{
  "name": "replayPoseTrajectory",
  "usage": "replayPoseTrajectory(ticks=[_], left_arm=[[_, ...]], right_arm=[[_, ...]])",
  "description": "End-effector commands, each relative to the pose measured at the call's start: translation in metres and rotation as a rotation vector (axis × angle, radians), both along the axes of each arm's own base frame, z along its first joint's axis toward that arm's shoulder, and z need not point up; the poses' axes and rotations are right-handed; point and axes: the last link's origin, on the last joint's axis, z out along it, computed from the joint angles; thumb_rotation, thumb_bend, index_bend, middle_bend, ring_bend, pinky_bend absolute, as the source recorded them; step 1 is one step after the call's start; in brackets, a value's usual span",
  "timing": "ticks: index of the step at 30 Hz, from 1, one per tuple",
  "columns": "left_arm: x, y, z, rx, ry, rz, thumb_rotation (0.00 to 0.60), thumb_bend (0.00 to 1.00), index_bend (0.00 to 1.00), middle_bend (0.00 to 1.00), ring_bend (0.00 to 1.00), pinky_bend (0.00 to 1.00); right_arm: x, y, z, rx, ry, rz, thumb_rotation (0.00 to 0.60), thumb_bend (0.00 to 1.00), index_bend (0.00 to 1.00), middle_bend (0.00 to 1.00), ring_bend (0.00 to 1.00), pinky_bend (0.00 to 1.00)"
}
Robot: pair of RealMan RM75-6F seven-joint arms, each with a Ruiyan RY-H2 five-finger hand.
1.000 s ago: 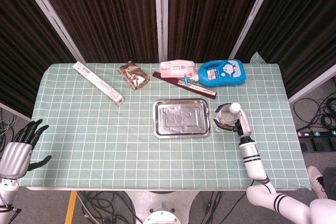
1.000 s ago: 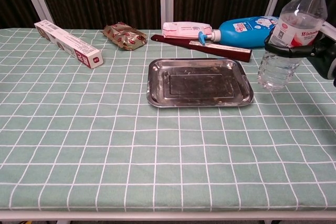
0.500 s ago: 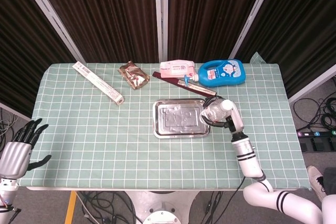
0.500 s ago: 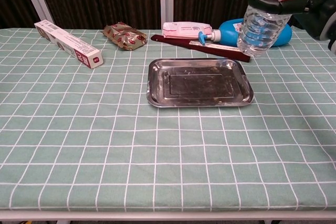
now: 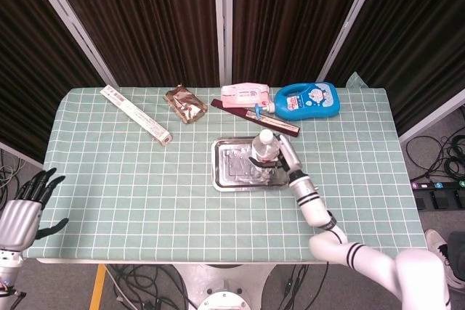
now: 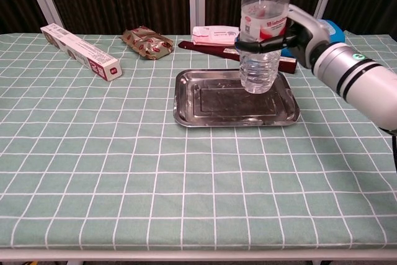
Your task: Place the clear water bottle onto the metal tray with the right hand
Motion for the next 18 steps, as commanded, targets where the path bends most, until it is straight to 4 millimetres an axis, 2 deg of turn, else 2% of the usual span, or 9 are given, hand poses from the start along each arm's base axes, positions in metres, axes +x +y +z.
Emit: replayPoseTrajectory(ticks=[1,9,15,18], left_arm=[[-0.001,-0.001,0.000,-0.001,0.000,0.000,0.600,0.17,0.19,0.16,0.09,0.19],[-0.002,0.000,0.004,0.002,0.004,-0.014,0.600,0.17,0.19,0.16,0.09,0.19],[-0.002,0.002,0.002,-0.006,0.003,-0.023,0.600,0.17,0.19,0.16,0.09,0.19],[-0.002,0.002,0.001,-0.007,0.001,-0.027,0.600,0.17,0.19,0.16,0.09,0.19]], right_arm=[[0.008,-0.005,-0.019,0.037,-0.014,-0.021,0.600,0.14,0.55,0.48,0.30,0.42],[-0.002,-0.007,-0.035,0.065,0.009,-0.040,0.600,0.15,0.55,0.48,0.30,0.42],[-0.004,-0.003,-0.039,0.067,0.007,-0.026,0.600,0.15,0.55,0.48,0.30,0.42],[-0.003,-0.001,-0.038,0.059,0.015,-0.005,0.600,0.12,0.55,0.47,0.30,0.41]])
